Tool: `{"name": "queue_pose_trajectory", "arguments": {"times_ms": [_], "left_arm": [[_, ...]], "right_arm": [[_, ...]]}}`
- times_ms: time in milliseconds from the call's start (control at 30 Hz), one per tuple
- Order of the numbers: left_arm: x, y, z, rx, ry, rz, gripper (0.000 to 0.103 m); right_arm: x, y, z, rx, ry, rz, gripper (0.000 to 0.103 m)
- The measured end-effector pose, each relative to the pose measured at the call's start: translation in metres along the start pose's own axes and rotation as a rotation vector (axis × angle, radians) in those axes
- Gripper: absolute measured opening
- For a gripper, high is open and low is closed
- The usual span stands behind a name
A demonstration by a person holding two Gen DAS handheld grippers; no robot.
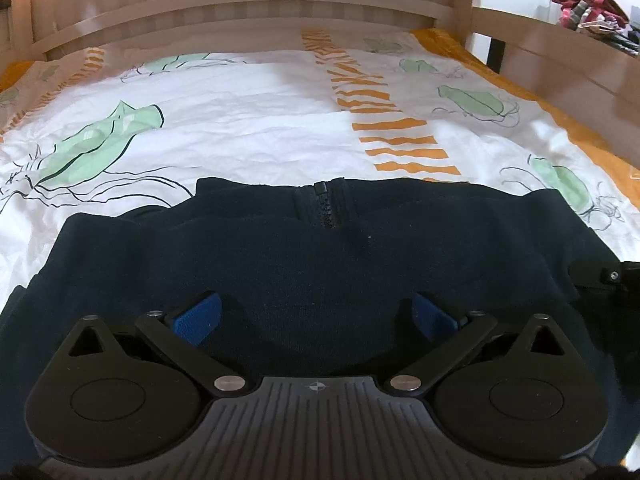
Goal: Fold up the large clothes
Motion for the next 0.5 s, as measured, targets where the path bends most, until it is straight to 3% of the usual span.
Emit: {"name": "queue_pose_trajectory", "arguments": {"times_ms": [200,233,267,300,367,433,500], "left_arm": [[0.000,0.001,-0.001,0.001,-0.010,0.007,0.102],[0.000,0.004,0.000,0.004,-0.012,0.007,0.097],[0.001,0.007,-0.001,0.014,-0.011,0.007,0.083],[0.001,0.013,-0.002,0.025,-0.009,0.003,0.076],[0.003,0.024,-0.003,0.047,-0.004,0.003,0.045],[0.003,0.034,-0.001,0.055,0.007,-0.001,0.026],[0.003,0.044,0.003,0.060,0.048,0.046,0.019]], "right_arm": [[0.000,0.000,0.000,0.001,0.000,-0.001,0.103],[0.000,0.000,0.000,0.002,0.000,-0.003,0.103],[0.001,0.000,0.000,0.002,-0.001,-0.005,0.103],[0.001,0.000,-0.001,0.003,-0.002,-0.007,0.103],[0.001,0.001,-0.001,0.004,-0.003,-0.009,0.103],[0.001,0.001,-0.001,0.005,-0.003,-0.010,0.103],[0.001,0.001,-0.001,0.005,-0.003,-0.010,0.103]]}}
Point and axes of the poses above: each gripper's, at about its wrist camera, not at the fingertips, and y roughly against the way its jaws point, x to its right, z to its underside, the point moved 8 cm from there along -y, roughly the way its jaws point, and after that the axes turned 6 degrees about z, right-handed, at the moved point
